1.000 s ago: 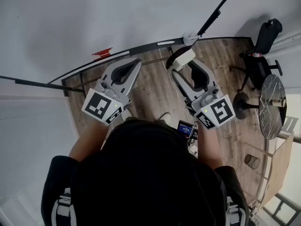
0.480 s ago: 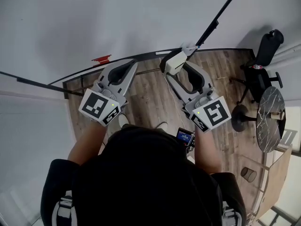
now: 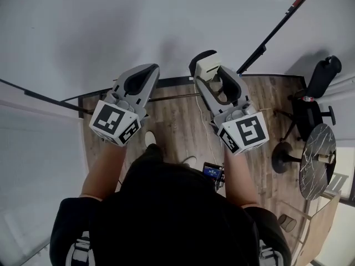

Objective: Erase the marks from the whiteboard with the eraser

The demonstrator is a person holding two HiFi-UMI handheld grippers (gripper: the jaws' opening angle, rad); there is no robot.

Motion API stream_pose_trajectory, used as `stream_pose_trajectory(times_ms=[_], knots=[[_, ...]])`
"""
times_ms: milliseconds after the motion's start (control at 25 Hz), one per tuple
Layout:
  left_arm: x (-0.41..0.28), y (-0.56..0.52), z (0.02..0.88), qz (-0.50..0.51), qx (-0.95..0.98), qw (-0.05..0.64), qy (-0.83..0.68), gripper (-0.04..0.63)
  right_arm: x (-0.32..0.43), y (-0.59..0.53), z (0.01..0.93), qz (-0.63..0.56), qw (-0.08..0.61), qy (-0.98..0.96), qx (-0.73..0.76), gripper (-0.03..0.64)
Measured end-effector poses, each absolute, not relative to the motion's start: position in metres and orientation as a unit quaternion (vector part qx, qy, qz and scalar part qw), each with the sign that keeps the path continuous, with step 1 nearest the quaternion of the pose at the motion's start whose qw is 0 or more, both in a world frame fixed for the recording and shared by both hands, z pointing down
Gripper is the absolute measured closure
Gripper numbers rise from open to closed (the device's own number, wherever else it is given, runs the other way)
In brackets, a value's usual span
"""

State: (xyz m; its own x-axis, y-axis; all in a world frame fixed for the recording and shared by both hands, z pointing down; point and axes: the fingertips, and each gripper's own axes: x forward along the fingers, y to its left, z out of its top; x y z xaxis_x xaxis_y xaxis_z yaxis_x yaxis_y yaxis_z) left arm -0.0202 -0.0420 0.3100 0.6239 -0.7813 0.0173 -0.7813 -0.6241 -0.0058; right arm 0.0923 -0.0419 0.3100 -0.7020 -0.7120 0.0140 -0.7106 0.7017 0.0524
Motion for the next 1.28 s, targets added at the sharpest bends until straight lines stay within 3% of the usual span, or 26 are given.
stream_pose_trajectory(times_ms=[360,720,960,1280], knots=[[-0.08,-0.132,0.285,-0.006,0.928,-0.021,-0.372,0.591,0.032,-0.155,0.251,-0.067,0.036,-0.871,0.485,0.396],[-0.076,-0.165,0.268,-0.022,0.95,-0.018,-0.31,0.591,0.01,-0.217,0.189,-0.11,0.036,-0.831,0.544,0.396],[-0.077,-0.179,0.278,-0.025,0.945,-0.022,-0.326,0.591,0.016,-0.226,0.194,-0.111,0.028,-0.83,0.546,0.395],[-0.048,-0.185,0.268,-0.019,0.93,-0.03,-0.367,0.591,0.102,-0.246,0.182,-0.093,-0.003,-0.818,0.567,0.396]])
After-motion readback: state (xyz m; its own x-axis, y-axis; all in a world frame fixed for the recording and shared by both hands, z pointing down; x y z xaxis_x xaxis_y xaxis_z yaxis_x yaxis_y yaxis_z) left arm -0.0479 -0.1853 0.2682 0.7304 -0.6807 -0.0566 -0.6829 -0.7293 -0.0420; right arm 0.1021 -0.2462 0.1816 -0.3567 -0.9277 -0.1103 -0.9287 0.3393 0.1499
